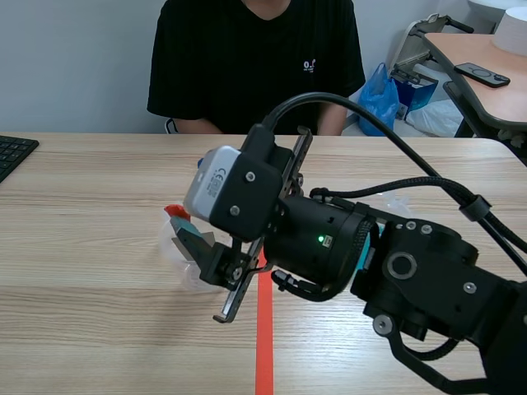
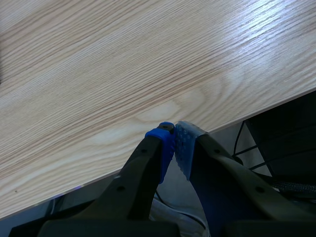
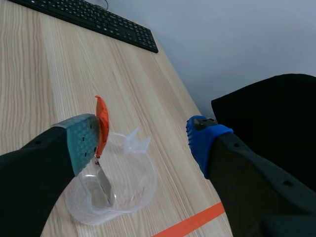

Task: Do the redox reaction experiment.
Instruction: 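Lift the metal plate out of the left beaker, then move the plate over the blue solution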

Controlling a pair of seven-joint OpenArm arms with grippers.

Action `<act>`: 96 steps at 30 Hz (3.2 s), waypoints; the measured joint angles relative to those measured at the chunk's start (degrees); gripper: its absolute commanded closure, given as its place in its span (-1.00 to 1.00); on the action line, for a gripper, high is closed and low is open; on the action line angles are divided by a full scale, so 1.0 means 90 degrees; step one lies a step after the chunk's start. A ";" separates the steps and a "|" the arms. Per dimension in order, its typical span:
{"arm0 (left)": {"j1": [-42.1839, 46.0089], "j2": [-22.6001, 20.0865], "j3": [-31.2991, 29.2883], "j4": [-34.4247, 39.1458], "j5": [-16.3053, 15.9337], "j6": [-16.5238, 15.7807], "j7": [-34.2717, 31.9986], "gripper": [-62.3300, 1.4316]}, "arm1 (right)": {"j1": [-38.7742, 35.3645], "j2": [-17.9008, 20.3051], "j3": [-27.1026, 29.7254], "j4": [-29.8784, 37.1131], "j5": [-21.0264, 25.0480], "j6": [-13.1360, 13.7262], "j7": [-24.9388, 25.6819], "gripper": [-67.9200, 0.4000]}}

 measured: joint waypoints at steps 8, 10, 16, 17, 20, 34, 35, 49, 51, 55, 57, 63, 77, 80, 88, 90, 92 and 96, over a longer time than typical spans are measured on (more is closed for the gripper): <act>0.0000 0.0000 0.0000 0.0000 0.0000 0.0002 -0.0036 0.86 | 0.0000 0.0000 0.0000 0.0000 0.0000 -0.0012 -0.0019 0.60; 0.0000 0.0000 0.0000 0.0000 0.0000 0.0002 -0.0066 0.86 | 0.0000 0.0000 0.0000 0.0000 0.0000 -0.0012 -0.0019 0.72; 0.0000 0.0000 0.0000 0.0000 0.0000 0.0002 -0.0107 0.86 | 0.0000 0.0000 0.0000 0.0000 0.0002 -0.0012 -0.0015 0.94; 0.0000 0.0000 0.0000 0.0000 0.0000 0.0002 -0.0143 0.86 | 0.0000 0.0000 0.0000 0.0000 0.0000 -0.0012 -0.0010 0.94; 0.0000 0.0000 0.0000 0.0000 0.0000 0.0002 -0.0143 0.86 | 0.0007 0.0000 0.0000 0.0000 0.0000 0.0002 0.0039 0.94; -0.0002 0.0000 0.0000 0.0000 0.0000 0.0002 -0.0141 0.86 | 0.0228 0.0019 0.0712 0.0386 0.1622 0.0974 -0.0848 0.94; -0.0002 0.0000 0.0000 0.0000 0.0000 0.0002 -0.0141 0.86 | 0.0228 0.0019 0.0814 0.0498 0.1802 0.1124 -0.1039 0.94; -0.0002 0.0000 0.0000 0.0000 0.0000 0.0022 -0.0141 0.86 | 0.0228 0.0046 0.2552 0.2125 0.3985 0.2528 -0.3529 0.94; -0.0002 0.0000 0.0000 0.0000 0.0000 0.0022 -0.0143 0.86 | 0.0228 0.0129 0.2810 0.2351 0.4345 0.2623 -0.3735 0.94; -0.0002 0.0000 0.0000 0.0000 0.0000 0.0022 -0.0180 0.86 | 0.0228 0.0403 0.3349 0.2732 0.5013 0.2754 -0.4172 0.94; -0.0002 0.0000 0.0000 0.0000 0.0000 0.0022 -0.0185 0.86 | 0.0228 0.0573 0.3575 0.2827 0.5343 0.2754 -0.4308 0.94; -0.0002 0.0000 0.0000 0.0000 0.0000 0.0022 -0.0185 0.86 | 0.0228 0.1226 0.4272 0.2885 0.6462 0.2752 -0.4777 0.94; -0.0002 0.0000 0.0000 0.0000 -0.0002 0.0022 -0.0187 0.86 | -0.0019 0.2824 0.5780 0.2739 0.8021 0.2941 -0.5217 0.94; -0.0002 0.0000 0.0000 0.0000 -0.0002 0.0022 -0.0187 0.86 | -0.0019 0.2999 0.5846 0.2373 0.8204 0.3084 -0.5231 0.94; 0.0000 0.0000 0.0000 0.0000 0.0000 0.0022 -0.0187 0.86 | -0.0017 0.3048 0.5858 0.1409 0.8213 0.3660 -0.4957 0.94; -0.0002 0.0000 0.0000 0.0000 0.0000 0.0022 -0.0187 0.86 | -0.0017 0.3045 0.5858 0.1207 0.8194 0.3759 -0.4840 0.94; -0.0002 0.0000 0.0000 0.0000 0.0000 0.0022 -0.0187 0.86 | -0.0017 0.3045 0.5858 0.1042 0.8194 0.3871 -0.4755 0.94; -0.0002 0.0000 0.0000 0.0000 0.0000 0.0022 -0.0187 0.86 | -0.0017 0.3038 0.5858 0.0935 0.8194 0.3966 -0.4707 0.94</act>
